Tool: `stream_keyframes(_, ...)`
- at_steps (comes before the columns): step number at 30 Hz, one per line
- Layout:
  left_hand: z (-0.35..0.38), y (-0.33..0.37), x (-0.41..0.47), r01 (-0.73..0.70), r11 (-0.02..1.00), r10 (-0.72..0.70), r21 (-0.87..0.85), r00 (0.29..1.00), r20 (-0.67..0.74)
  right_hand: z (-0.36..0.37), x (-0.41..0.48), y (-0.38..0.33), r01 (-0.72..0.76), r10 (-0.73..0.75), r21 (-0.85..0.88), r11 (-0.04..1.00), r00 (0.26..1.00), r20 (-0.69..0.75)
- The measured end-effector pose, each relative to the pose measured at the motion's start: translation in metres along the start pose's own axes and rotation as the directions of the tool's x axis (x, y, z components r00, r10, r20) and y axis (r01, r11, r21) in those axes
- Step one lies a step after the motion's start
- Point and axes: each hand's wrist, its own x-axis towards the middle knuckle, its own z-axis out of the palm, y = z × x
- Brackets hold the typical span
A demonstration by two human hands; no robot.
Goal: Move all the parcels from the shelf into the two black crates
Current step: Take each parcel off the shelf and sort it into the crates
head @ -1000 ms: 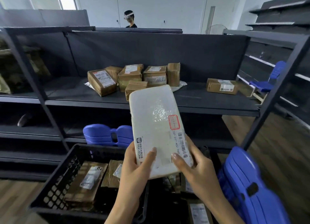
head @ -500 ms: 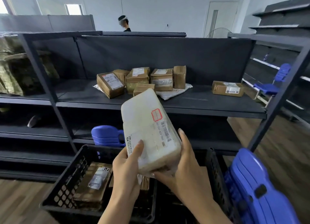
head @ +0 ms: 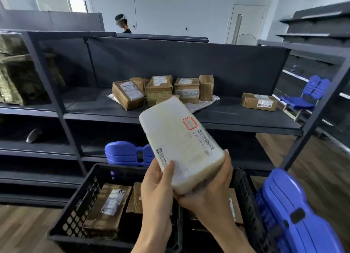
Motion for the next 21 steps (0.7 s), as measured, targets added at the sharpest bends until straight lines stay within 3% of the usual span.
stream_keyframes(4, -0.034, 0.021, 0.035, -0.080, 0.958, 0.098, 0.276, 0.994, -0.052, -0.021, 0.006, 0.008, -0.157, 0.122, 0.159, 0.975, 0.970, 0.211)
stream_keyframes(6, -0.057, 0.041, 0.060, -0.091, 0.900, 0.115, 0.426, 0.993, -0.031, -0.036, 0.008, 0.013, -0.158, 0.106, 0.141, 0.977, 0.941, 0.322)
stream_keyframes(10, -0.087, 0.073, 0.103, -0.071, 0.863, 0.042, 0.500, 0.997, 0.070, -0.063, 0.013, 0.019, -0.122, 0.065, 0.081, 0.989, 0.862, 0.502)
stream_keyframes(15, -0.095, 0.071, 0.113, 0.179, 0.802, -0.333, 0.570, 0.926, 0.177, -0.073, 0.024, 0.022, -0.073, 0.007, 0.093, 0.993, 0.822, 0.569)
stream_keyframes(18, -0.094, 0.061, 0.105, 0.091, 0.828, -0.264, 0.554, 0.934, 0.241, -0.075, 0.034, 0.024, -0.042, -0.011, 0.079, 0.996, 0.818, 0.575)
stream_keyframes(21, -0.096, 0.051, 0.098, 0.032, 0.878, -0.146, 0.478, 0.968, 0.204, -0.079, 0.043, 0.029, 0.032, -0.049, 0.043, 0.999, 0.871, 0.489)
